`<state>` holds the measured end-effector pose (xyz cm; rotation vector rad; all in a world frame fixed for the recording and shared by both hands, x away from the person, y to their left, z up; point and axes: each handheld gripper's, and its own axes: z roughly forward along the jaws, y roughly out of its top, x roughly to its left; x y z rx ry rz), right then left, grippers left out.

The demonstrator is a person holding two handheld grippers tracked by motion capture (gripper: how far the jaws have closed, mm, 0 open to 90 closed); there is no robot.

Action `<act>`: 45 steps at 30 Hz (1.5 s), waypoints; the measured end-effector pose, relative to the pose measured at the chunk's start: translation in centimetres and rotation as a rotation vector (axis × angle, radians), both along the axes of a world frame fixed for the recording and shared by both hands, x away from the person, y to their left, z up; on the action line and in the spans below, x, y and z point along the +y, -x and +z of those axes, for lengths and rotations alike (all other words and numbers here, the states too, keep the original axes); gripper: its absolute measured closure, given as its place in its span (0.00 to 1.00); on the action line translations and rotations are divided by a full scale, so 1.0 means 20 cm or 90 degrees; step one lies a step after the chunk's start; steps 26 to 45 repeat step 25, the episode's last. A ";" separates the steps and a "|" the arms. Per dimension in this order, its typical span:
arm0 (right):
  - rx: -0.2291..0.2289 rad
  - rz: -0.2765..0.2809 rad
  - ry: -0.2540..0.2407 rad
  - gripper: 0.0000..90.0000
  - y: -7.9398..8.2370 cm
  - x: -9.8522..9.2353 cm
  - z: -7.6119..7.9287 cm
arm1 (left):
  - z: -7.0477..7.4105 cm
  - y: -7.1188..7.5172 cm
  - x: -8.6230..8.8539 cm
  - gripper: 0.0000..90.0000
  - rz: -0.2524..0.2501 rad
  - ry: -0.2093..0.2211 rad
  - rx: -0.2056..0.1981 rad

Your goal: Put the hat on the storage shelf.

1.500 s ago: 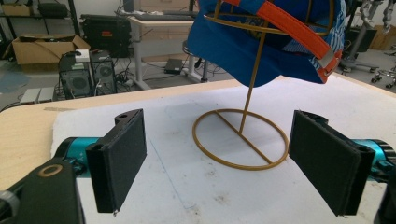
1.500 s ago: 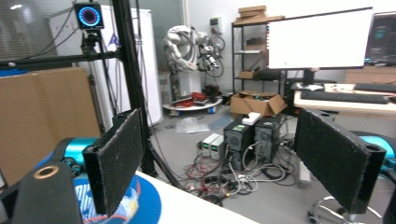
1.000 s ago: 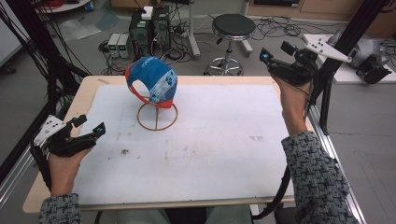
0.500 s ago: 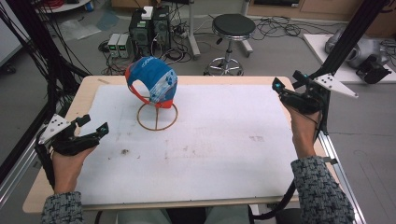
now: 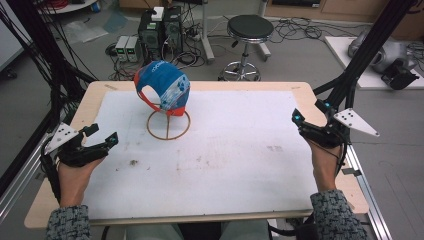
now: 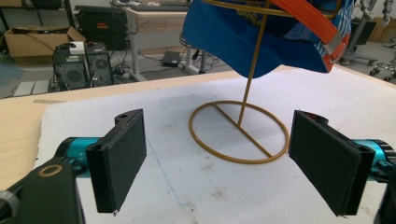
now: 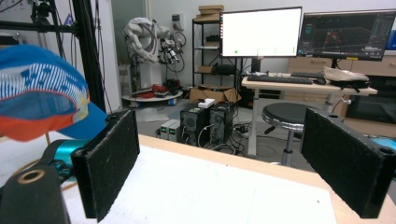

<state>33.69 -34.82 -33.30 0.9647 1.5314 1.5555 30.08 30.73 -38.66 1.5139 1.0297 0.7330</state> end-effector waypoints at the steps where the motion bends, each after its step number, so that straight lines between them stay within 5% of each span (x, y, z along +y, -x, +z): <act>1: 0.008 0.000 0.001 0.12 0.01 0.00 -0.02 | 0.00 0.00 0.00 0.22 0.000 -0.001 0.001; 7: 0.007 -0.001 -0.021 0.12 0.04 -0.01 -0.14 | -0.01 0.00 0.00 0.22 0.003 -0.001 0.006; 17: 0.041 -0.009 -0.014 0.12 0.06 0.00 -0.31 | -0.03 -0.01 0.00 0.22 0.001 -0.006 0.013; 45: 0.042 -0.008 -0.009 0.12 0.07 0.01 -0.33 | -0.04 -0.02 0.00 0.22 0.001 -0.009 0.017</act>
